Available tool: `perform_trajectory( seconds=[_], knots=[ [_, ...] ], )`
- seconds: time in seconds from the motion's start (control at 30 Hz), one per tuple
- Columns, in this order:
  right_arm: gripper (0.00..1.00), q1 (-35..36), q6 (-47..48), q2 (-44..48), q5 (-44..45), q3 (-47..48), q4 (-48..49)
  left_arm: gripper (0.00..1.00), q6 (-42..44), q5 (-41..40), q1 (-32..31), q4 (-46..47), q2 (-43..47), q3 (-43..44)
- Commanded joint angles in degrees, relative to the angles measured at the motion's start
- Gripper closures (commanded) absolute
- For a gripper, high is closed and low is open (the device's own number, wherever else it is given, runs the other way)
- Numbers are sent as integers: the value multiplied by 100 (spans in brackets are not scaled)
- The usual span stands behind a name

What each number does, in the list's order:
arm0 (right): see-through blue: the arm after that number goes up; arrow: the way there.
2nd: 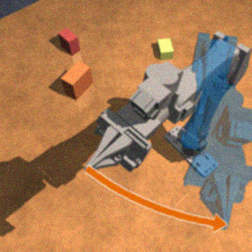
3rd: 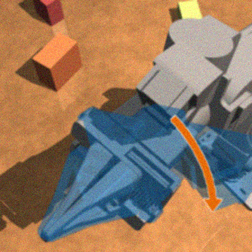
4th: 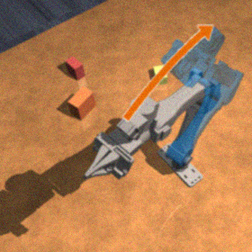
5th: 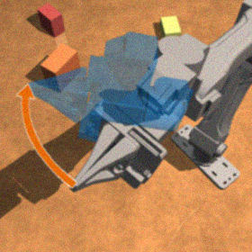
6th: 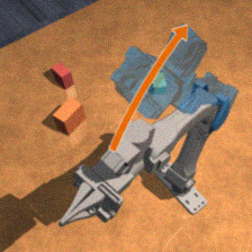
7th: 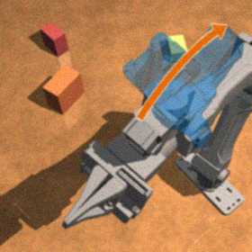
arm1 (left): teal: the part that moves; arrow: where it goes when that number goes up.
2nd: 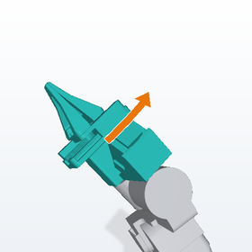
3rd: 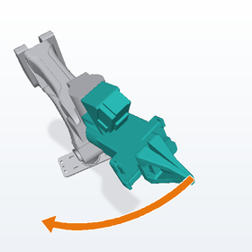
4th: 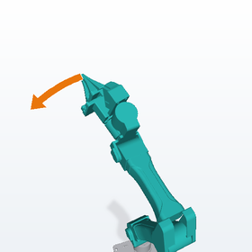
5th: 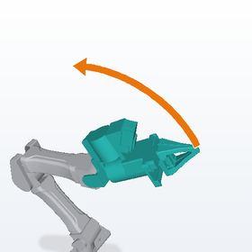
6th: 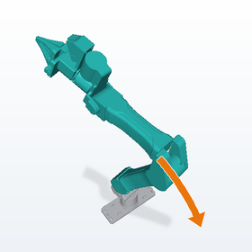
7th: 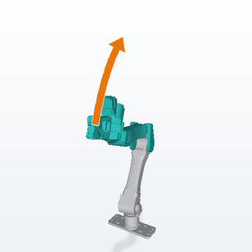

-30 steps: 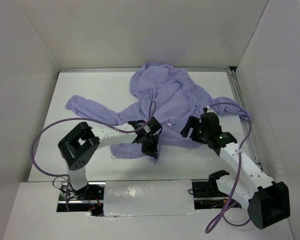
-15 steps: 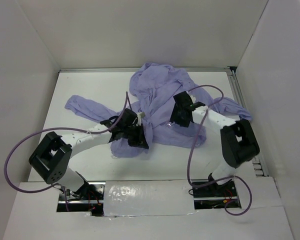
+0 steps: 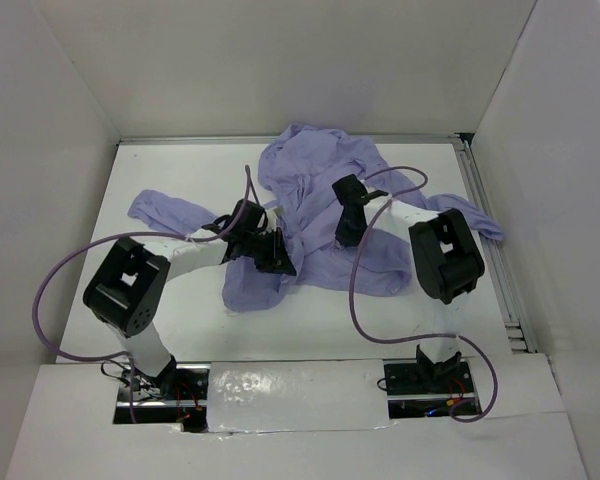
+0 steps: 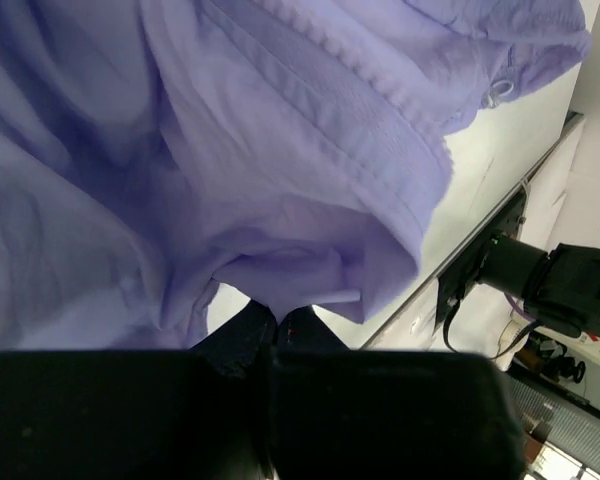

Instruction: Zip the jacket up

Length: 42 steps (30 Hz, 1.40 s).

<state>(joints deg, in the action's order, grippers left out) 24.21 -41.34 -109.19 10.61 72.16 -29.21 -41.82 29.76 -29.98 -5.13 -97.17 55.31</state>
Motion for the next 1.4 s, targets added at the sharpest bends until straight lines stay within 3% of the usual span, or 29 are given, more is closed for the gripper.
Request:
perform_trajectory(
  seconds=[0.0,0.03,0.1,0.2,0.43,0.6,0.77,0.93,1.07,1.37],
  knots=[
    [76,-91,-120,-112,186,237,-181,100,192,223,141,275,-136,182],
    [80,-92,-120,-59,204,211,-164,100,192,197,176,275,-188,199],
    [100,-118,-93,46,265,141,-164,100,183,171,220,249,-268,217],
    [100,-83,73,450,327,-61,-163,100,183,214,247,249,-399,252],
    [100,190,565,2363,346,-773,-690,100,139,197,238,275,-593,217],
    [100,540,1337,3830,-644,-1405,-1068,100,157,189,194,249,-620,200],
    [100,1226,1892,4704,-1815,-1906,-1473,100,148,179,133,310,-435,15],
    [100,2216,1743,4547,-2570,-2460,-868,100,113,136,62,258,-365,-55],
    [100,3218,1761,4065,-2311,-2452,-875,100,122,92,27,188,-329,-73],
    [100,3705,1954,3545,-2776,-3305,-94,100,148,-40,-43,99,-286,-55]
  ],
)
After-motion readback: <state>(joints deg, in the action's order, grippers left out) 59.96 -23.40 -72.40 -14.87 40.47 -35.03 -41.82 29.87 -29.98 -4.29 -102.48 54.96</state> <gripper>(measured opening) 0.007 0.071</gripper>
